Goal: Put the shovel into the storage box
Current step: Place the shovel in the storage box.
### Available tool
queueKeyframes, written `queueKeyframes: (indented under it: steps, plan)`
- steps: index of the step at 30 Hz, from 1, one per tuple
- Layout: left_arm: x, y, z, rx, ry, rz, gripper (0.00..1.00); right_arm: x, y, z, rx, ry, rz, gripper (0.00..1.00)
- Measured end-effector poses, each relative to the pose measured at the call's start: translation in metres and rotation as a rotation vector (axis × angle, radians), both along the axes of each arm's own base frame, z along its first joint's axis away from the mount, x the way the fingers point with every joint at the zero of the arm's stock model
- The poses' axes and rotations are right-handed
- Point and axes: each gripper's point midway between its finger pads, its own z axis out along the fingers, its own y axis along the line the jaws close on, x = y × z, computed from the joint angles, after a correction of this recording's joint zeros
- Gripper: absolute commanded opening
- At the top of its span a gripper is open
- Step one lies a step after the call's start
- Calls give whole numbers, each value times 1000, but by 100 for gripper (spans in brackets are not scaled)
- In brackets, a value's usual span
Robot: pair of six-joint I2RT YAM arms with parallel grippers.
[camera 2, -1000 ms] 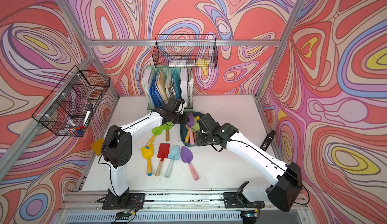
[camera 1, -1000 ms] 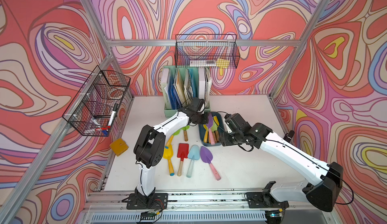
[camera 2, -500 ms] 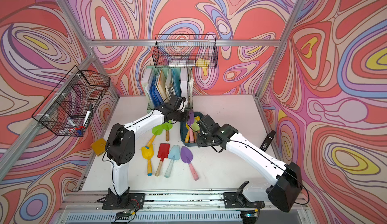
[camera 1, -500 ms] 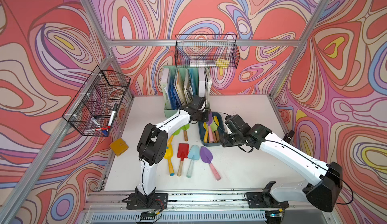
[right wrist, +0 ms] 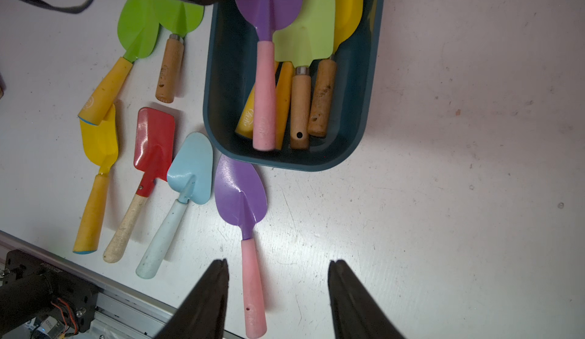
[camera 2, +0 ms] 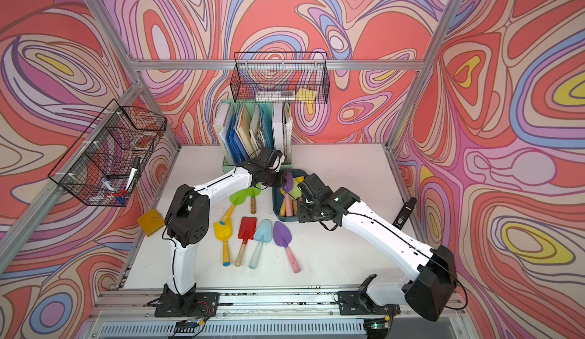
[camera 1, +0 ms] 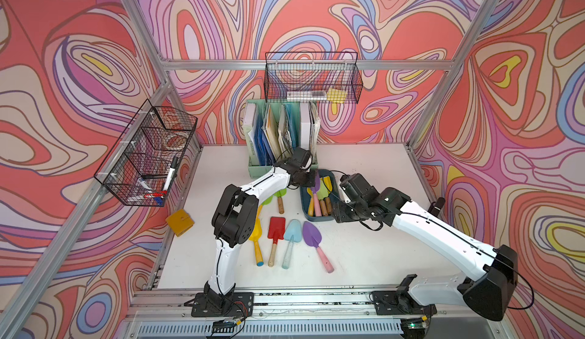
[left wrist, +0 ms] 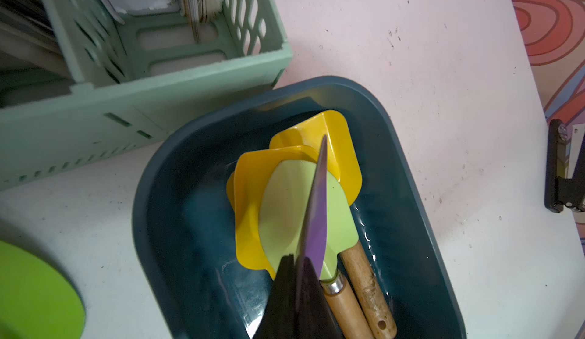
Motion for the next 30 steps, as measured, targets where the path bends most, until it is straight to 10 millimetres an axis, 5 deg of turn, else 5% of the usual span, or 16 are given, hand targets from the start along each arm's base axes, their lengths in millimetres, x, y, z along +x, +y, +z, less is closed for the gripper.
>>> queueKeyframes:
  steps: [17, 23, 30]
  plan:
    - [3, -4, -7, -7, 30, -7, 0, 0, 0, 0, -1, 0, 1, 52]
    - [1, -5, -11, -5, 48, -14, 13, 0, 0, 0, -1, 0, 1, 53]
    - [-5, 1, -38, 47, 111, -8, 18, 0, 0, 0, -1, 0, 1, 53]
